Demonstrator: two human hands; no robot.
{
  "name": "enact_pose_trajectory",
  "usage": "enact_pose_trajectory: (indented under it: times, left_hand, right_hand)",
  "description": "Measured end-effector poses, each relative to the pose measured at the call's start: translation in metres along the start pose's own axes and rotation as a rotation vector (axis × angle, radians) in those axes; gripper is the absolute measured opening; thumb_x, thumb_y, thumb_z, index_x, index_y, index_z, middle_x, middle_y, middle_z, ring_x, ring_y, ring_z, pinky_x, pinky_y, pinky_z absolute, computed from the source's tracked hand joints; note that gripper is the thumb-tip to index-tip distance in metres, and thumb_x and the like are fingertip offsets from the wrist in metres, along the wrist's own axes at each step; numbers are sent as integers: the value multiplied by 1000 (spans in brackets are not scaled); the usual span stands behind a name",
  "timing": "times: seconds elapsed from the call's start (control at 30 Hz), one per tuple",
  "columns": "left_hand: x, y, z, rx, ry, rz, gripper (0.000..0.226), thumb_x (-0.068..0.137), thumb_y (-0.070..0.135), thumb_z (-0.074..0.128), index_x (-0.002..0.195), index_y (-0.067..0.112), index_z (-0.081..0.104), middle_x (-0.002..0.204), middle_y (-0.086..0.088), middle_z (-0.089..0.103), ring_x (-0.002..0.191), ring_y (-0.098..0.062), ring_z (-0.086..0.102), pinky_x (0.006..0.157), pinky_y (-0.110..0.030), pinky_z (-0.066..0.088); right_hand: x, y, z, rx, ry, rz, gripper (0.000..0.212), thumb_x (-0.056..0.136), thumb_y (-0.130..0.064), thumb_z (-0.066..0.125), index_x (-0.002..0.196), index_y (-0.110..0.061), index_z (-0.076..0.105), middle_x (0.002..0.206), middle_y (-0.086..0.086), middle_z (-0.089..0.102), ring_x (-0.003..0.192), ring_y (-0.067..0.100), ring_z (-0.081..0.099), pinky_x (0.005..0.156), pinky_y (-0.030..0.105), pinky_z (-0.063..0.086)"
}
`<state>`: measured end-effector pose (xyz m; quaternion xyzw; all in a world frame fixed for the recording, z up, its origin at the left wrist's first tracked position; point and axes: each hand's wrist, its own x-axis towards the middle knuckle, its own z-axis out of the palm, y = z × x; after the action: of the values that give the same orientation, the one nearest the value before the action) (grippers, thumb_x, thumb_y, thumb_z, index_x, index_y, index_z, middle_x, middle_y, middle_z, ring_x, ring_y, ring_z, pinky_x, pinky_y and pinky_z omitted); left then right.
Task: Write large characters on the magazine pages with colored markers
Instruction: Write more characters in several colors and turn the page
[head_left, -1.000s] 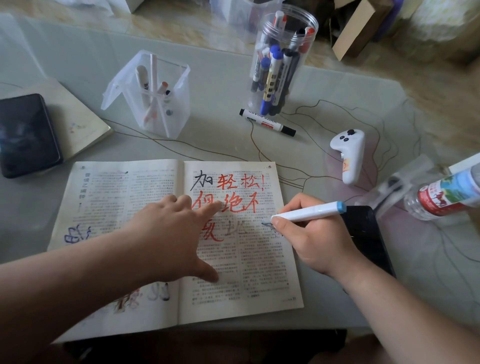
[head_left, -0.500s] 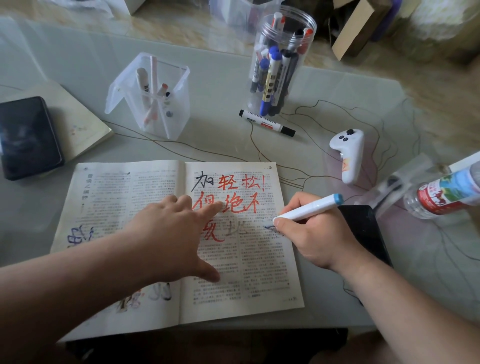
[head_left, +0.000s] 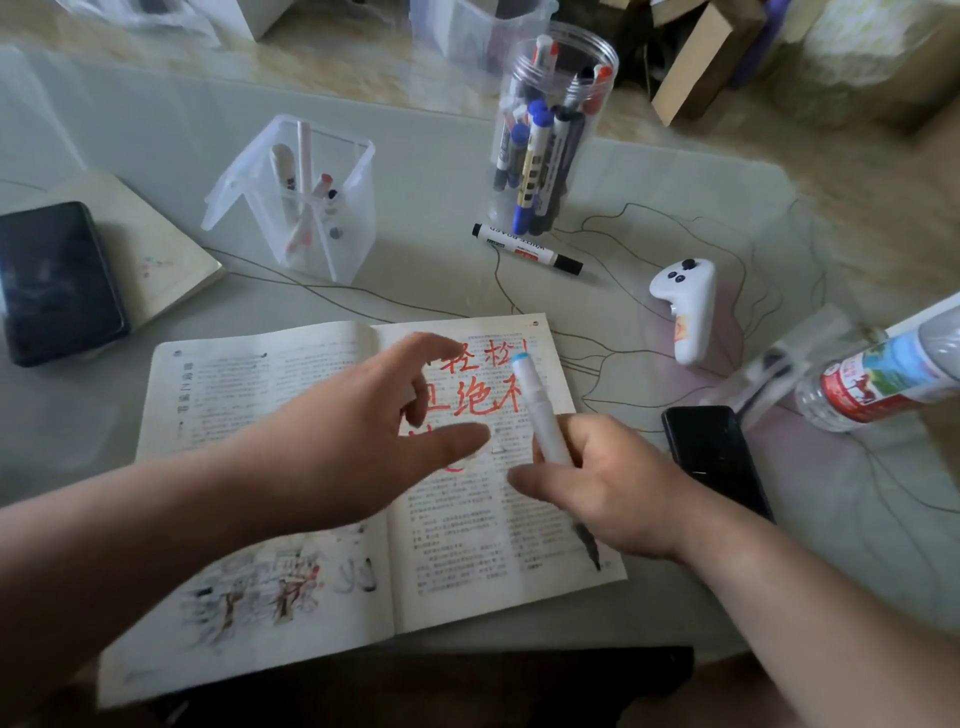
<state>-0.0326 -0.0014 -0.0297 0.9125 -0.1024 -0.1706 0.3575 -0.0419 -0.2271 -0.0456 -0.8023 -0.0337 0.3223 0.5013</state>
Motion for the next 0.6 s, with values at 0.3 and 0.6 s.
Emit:
enact_pose_trajectory:
  times: [0.3,0.6]
  left_hand:
    - [-23,-7,8,-375,-215,-81,36,97,17,47,121,43,41,95,19,72,77,-5,64,75,-31,52]
    - [-33,0,3,-332,-312,8,51,104,21,51,142,46,29,108,24,72,90,-5,68,81,-31,56]
  right_hand:
    - [-1,-14,17,419,226,-145,40,79,-57,72,66,-20,67,57,2,57,48,15,44,44,25,34]
    - [-5,-26,23,515,278,-323,33,85,-42,73,68,-14,72,67,12,65,56,24,54,41,27,37]
